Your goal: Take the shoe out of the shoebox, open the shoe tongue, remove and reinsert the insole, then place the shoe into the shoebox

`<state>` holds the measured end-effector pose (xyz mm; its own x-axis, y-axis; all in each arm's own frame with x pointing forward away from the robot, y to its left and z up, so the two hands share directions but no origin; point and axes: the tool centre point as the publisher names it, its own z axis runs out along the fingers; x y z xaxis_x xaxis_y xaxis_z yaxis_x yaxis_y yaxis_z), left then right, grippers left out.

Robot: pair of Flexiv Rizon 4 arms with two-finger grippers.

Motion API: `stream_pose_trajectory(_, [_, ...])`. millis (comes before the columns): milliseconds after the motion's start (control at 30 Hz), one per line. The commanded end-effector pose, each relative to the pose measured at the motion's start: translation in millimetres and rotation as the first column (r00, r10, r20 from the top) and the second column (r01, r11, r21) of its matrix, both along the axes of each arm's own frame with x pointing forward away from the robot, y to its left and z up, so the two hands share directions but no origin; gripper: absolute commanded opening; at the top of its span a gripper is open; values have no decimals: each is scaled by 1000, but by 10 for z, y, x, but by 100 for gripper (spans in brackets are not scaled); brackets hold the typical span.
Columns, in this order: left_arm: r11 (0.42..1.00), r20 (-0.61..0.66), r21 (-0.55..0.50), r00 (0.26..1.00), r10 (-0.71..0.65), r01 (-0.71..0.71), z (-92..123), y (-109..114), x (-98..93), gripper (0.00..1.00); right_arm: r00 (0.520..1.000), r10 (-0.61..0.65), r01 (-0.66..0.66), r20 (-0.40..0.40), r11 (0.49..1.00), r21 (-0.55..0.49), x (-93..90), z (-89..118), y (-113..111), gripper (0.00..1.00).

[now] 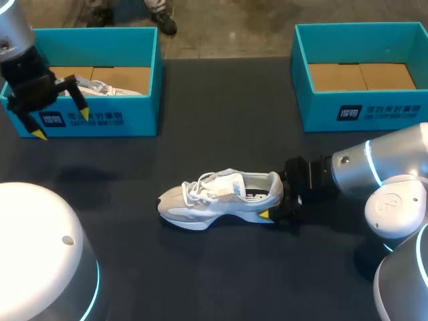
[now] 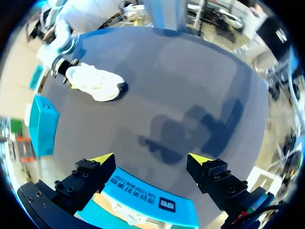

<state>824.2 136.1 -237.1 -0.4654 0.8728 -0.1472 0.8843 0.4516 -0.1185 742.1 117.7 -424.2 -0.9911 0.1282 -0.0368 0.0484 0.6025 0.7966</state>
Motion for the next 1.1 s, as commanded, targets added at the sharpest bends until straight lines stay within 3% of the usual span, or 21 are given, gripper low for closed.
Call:
stream_pose_trajectory(33, [977, -29, 13, 977, 211, -211, 114, -156, -48, 100, 1000, -2, 2, 1, 1000, -4, 32, -34, 13, 0])
stream_pose_trajectory(233, [896, -12, 22, 896, 443, -443, 184, -368, -120, 100, 1000, -2, 2, 1, 1000, -4, 32, -34, 13, 0])
stream_pose_trajectory(400, [781, -9, 36, 781, 625, -624, 218, -649, -195, 100, 1000, -2, 2, 1, 1000, -4, 32, -34, 13, 0])
stream_pose_trajectory(500, [665, -7, 63, 666, 746, -744, 214, -808, -239, 100, 1000, -2, 2, 1, 1000, -4, 32, -34, 13, 0])
stream_pose_trajectory(900, [368, -2, 84, 369, 929, -926, 193, -1518, -245, 100, 1000, -2, 2, 1, 1000, -4, 32, -34, 13, 0])
stream_pose_trajectory(1100, [280, 5, 89, 282, 960, -956, 166, -1918, -300, 100, 1000, -2, 2, 1, 1000, -4, 32, -34, 13, 0])
